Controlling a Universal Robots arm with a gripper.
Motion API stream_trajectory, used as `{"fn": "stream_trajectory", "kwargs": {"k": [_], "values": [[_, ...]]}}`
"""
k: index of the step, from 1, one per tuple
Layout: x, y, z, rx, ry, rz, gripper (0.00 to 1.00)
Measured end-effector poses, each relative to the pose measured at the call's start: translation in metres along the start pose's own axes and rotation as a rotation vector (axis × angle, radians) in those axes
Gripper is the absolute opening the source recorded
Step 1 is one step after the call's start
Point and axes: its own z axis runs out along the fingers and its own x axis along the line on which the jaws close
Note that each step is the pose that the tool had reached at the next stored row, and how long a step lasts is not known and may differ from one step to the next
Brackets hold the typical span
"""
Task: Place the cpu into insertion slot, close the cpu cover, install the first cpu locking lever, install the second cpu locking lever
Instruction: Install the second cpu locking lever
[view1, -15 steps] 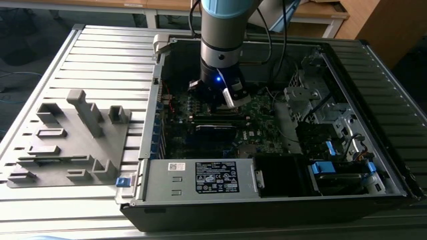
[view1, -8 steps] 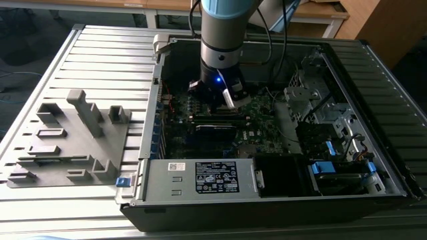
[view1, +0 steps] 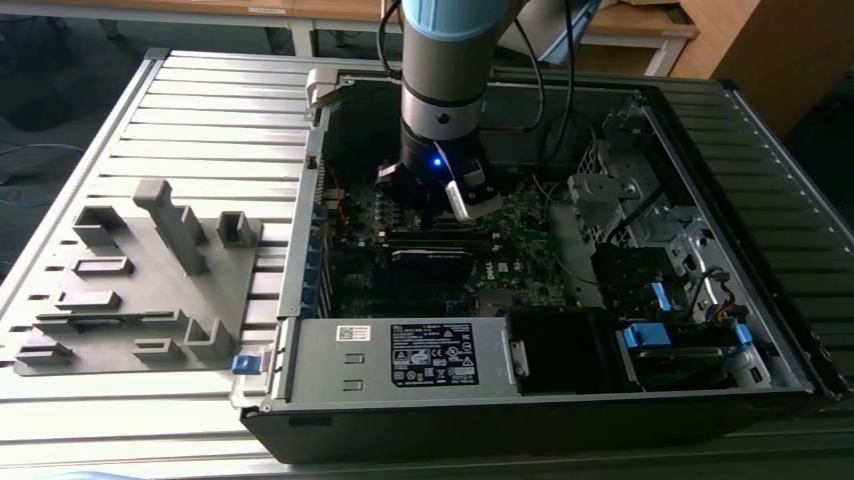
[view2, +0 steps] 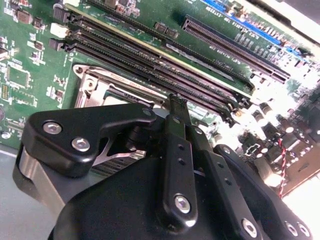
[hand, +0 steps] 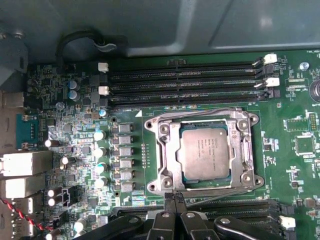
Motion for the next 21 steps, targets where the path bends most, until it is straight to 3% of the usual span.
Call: {"fn": "stream_trajectory", "kwargs": {"k": [16, 19, 21], "values": [[0.001, -0.0032, 0.0002, -0.0005, 0.0001, 0.0, 0.11], [0.0009, -0.0045, 0.0003, -0.0088, 0.0007, 0.0, 0.11], [0.0009, -0.0056, 0.0004, -0.0239, 0.0018, 0.0, 0.11]]}}
